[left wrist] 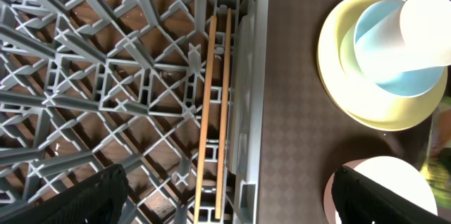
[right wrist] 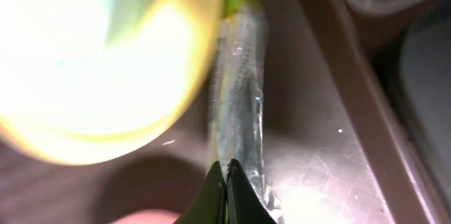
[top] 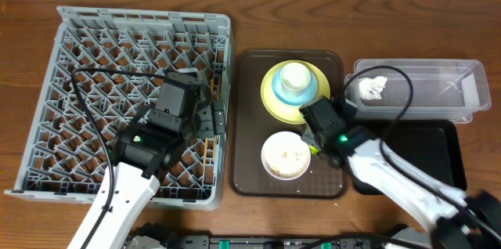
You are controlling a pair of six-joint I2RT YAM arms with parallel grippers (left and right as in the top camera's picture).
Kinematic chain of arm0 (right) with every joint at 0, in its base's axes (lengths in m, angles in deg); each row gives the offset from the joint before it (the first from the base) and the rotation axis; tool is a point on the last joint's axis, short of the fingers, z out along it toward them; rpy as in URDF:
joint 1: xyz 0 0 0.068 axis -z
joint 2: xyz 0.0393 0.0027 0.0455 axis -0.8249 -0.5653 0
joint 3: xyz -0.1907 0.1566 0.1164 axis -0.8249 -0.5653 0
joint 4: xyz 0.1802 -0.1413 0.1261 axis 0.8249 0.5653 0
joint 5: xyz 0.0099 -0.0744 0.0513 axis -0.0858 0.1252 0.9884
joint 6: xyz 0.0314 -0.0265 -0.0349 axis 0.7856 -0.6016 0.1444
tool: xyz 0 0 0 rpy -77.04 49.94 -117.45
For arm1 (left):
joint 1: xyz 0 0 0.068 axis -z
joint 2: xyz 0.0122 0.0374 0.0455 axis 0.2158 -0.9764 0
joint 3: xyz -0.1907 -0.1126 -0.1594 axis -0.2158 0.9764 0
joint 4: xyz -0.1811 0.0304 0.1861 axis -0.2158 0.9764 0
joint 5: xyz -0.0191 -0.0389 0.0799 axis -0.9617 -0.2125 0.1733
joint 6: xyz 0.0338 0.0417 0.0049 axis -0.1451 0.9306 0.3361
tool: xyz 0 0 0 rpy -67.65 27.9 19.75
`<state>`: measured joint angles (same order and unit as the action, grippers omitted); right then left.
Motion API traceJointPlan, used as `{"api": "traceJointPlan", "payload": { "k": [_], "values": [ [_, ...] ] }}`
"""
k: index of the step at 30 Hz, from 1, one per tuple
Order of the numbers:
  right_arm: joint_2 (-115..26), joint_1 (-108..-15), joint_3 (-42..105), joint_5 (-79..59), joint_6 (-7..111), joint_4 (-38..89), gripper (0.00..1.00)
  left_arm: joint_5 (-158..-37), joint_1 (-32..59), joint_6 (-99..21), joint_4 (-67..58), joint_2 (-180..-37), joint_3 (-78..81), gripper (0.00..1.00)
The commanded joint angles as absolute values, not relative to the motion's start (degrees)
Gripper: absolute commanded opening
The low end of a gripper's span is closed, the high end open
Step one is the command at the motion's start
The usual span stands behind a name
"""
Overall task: Sort waste into correct bins and load items into the dishwasher
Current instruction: 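Carry the wrapper right and release it into the clear bin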
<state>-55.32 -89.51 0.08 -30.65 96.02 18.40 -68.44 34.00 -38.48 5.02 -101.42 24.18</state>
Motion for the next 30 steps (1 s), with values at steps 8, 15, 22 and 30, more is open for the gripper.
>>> {"api": "traceJointPlan", "payload": {
  "k": [8,15,22,30],
  "values": [
    [-30.34,-80.51,-0.05,-28.15,87.3,24.21,0.01,-68.55,34.07,-38.39,5.26,-101.47,23.31,0.93],
    [-26.93,-64.77,-0.07,-29.53,84.05,22.46,0.01,-68.55,34.07,-38.39,5.26,-101.47,23.31,0.93],
    [-35.43,-51.33,-0.07,-27.85,82.56,13.63,0.02,-68.55,34.07,-38.39,5.26,-101.47,23.31,0.93],
    [-43.8,-46.67,-0.07,-19.98,76.59,6.11,0.74,-68.55,34.07,-38.37,5.26,-101.47,23.31,0.93]
  ]
}}
